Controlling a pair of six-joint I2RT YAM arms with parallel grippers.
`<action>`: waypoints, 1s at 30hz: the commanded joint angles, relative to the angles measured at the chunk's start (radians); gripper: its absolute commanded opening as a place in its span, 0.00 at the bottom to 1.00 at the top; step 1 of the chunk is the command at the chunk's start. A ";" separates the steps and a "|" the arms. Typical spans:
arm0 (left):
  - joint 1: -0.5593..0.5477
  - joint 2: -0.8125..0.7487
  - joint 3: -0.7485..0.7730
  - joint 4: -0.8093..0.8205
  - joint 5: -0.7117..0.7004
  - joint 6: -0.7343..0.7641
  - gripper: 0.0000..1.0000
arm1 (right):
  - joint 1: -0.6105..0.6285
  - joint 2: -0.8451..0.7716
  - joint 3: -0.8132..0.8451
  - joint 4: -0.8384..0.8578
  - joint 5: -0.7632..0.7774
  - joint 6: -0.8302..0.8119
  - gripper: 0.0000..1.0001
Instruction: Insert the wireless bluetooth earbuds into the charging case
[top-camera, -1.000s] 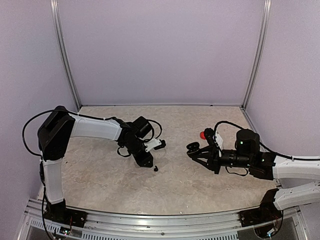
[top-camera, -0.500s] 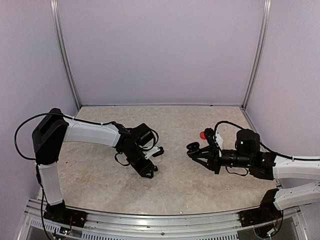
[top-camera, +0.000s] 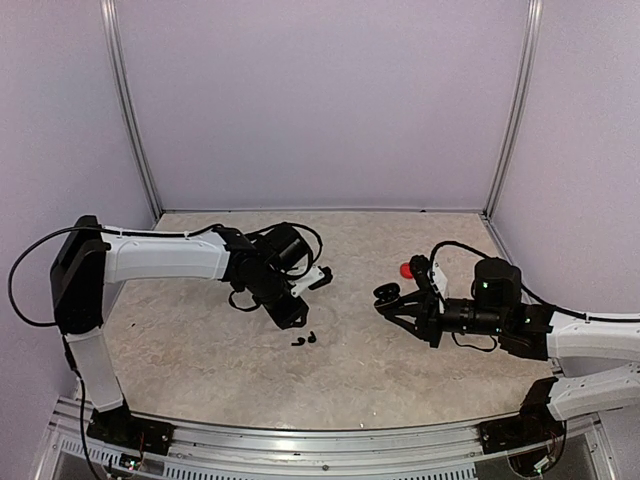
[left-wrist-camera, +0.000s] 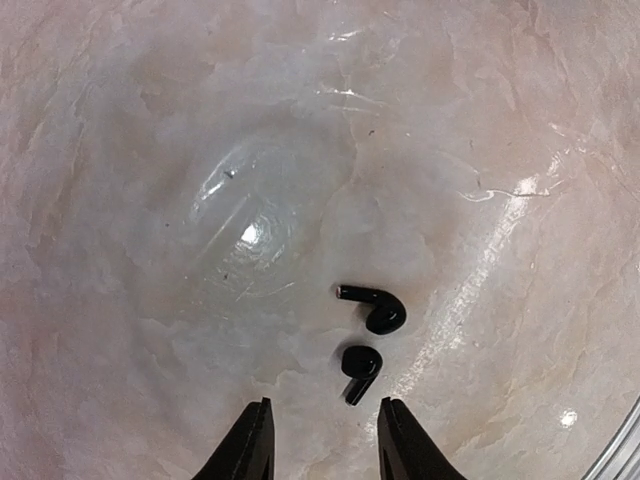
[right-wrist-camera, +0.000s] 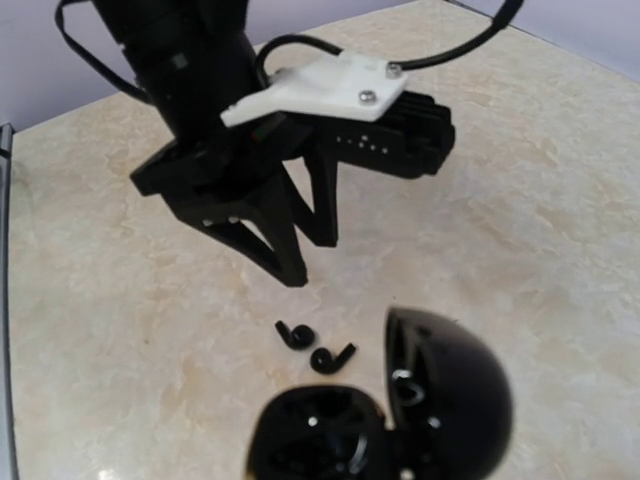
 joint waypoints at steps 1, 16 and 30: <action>-0.053 0.062 0.087 -0.137 -0.052 0.075 0.37 | -0.011 -0.022 -0.003 -0.008 0.004 -0.002 0.00; -0.090 0.209 0.194 -0.217 -0.135 0.070 0.35 | -0.011 -0.041 -0.006 -0.017 0.013 0.004 0.00; -0.065 0.270 0.192 -0.215 -0.030 0.067 0.25 | -0.011 -0.066 -0.009 -0.029 0.020 0.007 0.00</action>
